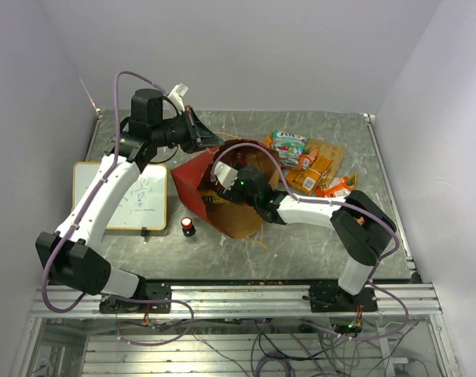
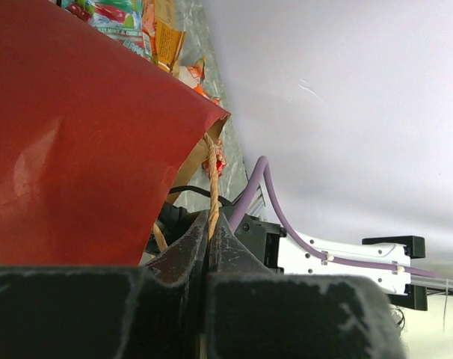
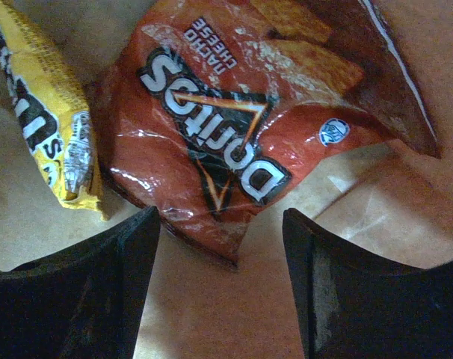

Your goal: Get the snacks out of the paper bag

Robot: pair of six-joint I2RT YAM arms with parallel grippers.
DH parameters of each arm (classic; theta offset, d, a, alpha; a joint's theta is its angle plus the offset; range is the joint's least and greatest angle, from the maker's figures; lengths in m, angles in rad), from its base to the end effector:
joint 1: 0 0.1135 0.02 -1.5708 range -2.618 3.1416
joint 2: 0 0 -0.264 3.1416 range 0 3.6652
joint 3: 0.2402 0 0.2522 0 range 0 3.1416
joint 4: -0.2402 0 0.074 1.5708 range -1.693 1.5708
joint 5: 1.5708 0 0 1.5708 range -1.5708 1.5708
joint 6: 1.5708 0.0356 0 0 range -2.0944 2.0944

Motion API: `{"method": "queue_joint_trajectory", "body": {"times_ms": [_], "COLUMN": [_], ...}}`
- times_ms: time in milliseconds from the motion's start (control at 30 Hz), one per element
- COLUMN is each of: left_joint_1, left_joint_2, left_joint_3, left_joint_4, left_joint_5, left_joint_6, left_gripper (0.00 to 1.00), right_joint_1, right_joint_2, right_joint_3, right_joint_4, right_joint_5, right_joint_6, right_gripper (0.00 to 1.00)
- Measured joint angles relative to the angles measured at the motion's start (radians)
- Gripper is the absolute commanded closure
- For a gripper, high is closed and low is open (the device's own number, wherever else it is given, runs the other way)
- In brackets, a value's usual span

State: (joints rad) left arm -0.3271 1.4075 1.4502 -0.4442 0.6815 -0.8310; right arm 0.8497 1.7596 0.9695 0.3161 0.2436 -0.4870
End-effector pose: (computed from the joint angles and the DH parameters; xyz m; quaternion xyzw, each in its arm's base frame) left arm 0.2890 -0.1217 0.4047 -0.0173 0.8071 -0.5179 0.2829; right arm 0.2581 0.2806 0.1915 -0.4752 0.7040 -0.0087 0.5277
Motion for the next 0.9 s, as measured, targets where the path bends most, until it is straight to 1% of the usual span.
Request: {"method": "queue_joint_trajectory", "body": {"times_ms": [133, 267, 533, 667, 900], "left_joint_1": [0.003, 0.003, 0.003, 0.003, 0.003], "left_joint_2": [0.009, 0.009, 0.009, 0.009, 0.009], "left_joint_3": [0.014, 0.015, 0.015, 0.015, 0.015], "left_joint_4": [-0.009, -0.008, -0.008, -0.010, -0.028], "left_joint_5": [0.005, 0.014, 0.024, 0.027, 0.036], "left_joint_6": [0.005, 0.005, 0.012, 0.028, 0.068], "left_gripper": [0.93, 0.93, 0.93, 0.93, 0.93], "right_joint_1": [-0.014, -0.044, -0.092, -0.112, -0.119], "right_joint_2": [0.000, 0.000, 0.001, 0.041, 0.148], "right_joint_3": [-0.001, -0.013, -0.005, 0.051, 0.150], "right_joint_4": [-0.008, -0.016, -0.145, -0.211, -0.262], "right_joint_5": [-0.064, -0.170, -0.370, -0.461, -0.499], "right_joint_6": [-0.026, -0.105, -0.374, -0.529, -0.694], "right_gripper": [0.27, 0.21, 0.21, 0.23, 0.23]}}
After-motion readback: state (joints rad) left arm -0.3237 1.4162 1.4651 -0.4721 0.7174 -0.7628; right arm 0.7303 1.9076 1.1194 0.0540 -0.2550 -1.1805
